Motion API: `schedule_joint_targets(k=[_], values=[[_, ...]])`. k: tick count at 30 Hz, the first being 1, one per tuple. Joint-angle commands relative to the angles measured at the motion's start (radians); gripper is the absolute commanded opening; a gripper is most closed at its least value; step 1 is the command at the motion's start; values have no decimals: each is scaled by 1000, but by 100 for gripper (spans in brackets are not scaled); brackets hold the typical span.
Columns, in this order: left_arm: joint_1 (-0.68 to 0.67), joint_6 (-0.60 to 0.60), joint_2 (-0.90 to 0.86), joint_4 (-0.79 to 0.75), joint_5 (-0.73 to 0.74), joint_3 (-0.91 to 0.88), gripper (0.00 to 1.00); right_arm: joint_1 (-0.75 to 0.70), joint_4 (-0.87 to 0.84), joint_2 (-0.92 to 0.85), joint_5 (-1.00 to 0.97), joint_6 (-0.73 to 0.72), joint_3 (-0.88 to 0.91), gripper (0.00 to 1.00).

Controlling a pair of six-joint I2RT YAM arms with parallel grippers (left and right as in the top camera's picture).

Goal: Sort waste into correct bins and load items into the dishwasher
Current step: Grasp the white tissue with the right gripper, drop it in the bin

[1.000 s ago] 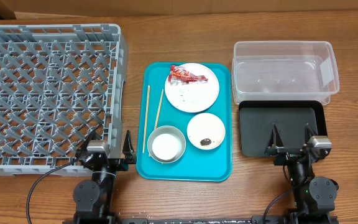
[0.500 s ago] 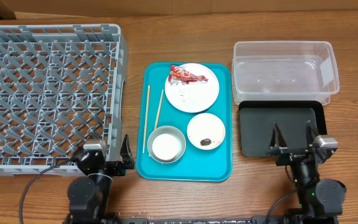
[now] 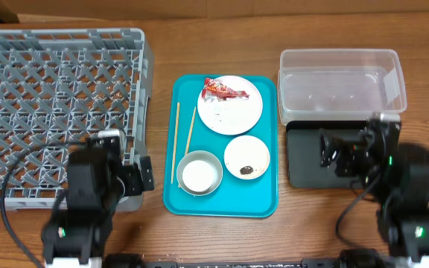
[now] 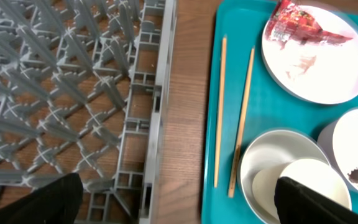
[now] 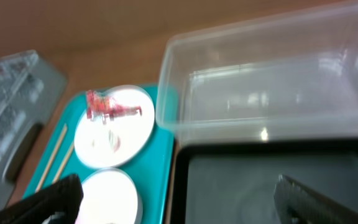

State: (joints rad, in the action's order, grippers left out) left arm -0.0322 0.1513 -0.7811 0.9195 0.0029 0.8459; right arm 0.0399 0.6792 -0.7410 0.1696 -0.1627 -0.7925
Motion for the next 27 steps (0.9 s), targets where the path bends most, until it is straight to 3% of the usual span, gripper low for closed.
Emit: schedule_joint_targets(k=[1, 5, 9, 16, 22, 27], values=[[-1, 9, -117, 101, -6, 148, 100, -2, 100, -134, 27, 13, -177, 100], [-1, 14, -196, 179, 30, 220, 100, -2, 175, -246, 137, 10, -306, 100], [3, 13, -212, 208, 46, 237, 100, 2, 53, -281, 372, -27, -339, 100], [89, 3, -214, 234, 45, 278, 100, 119, 61, -427, 289, -47, -440, 100], [227, 2, -214, 238, 47, 286, 100, 331, 227, -747, 75, 11, -719, 100], [239, 2, -214, 229, 46, 286, 100, 398, 178, -922, 9, 14, -762, 100]])
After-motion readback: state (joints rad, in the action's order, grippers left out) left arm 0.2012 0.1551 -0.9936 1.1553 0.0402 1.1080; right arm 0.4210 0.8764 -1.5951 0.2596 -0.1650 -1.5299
